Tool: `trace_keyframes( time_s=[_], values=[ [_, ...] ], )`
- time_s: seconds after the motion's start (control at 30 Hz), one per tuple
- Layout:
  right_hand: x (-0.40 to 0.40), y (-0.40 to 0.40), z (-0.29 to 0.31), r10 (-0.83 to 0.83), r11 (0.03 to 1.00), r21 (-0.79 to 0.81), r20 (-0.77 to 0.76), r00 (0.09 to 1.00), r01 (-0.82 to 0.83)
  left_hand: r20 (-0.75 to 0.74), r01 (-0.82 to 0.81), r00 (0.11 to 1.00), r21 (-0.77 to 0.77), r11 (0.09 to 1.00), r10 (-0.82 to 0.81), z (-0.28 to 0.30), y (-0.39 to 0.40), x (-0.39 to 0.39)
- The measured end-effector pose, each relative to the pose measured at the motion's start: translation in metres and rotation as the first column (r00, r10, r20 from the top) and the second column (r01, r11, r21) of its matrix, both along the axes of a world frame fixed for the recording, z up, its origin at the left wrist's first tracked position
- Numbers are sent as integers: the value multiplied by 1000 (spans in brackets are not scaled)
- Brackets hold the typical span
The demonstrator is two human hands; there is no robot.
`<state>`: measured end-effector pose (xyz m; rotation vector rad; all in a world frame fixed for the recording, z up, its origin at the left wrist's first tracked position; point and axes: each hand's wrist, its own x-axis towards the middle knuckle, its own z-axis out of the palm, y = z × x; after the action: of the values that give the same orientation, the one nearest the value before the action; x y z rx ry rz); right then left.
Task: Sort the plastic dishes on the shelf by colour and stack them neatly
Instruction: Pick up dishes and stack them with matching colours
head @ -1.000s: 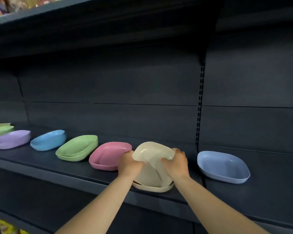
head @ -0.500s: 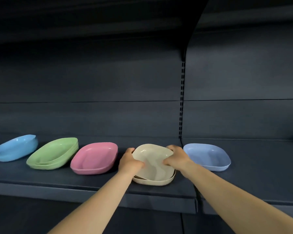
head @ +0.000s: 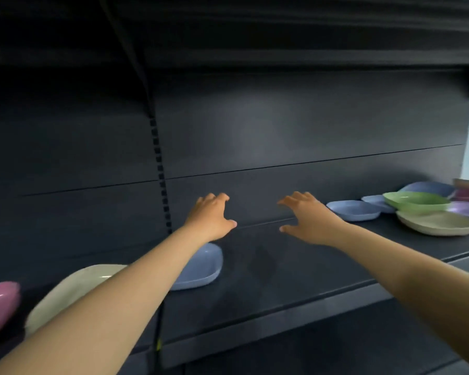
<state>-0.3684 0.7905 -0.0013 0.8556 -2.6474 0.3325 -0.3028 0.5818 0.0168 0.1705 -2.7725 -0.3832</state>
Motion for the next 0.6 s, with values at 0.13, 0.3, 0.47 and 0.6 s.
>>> trace_keyframes(
  time_s=[0.13, 0.3, 0.47, 0.6],
  values=[
    [-49, 107, 1, -102, 993, 53, -28, 994, 103, 17, 76, 997, -2, 997, -76, -4, 98, -63],
    [-119, 242, -5, -176, 981, 74, -43, 983, 179, 62, 93, 993, 102, 990, -99, -30, 214, -152],
    [-203, 348, -19, -260, 963, -44, 117, 959, 266, 123, -3, 992, 293, 956, -34, -62, 291, -237],
    [-266, 394, -26, -275, 927, -172, 294, 915, 334, 121, -205, 979, 510, 836, 166, -79, 312, -287]
  ],
)
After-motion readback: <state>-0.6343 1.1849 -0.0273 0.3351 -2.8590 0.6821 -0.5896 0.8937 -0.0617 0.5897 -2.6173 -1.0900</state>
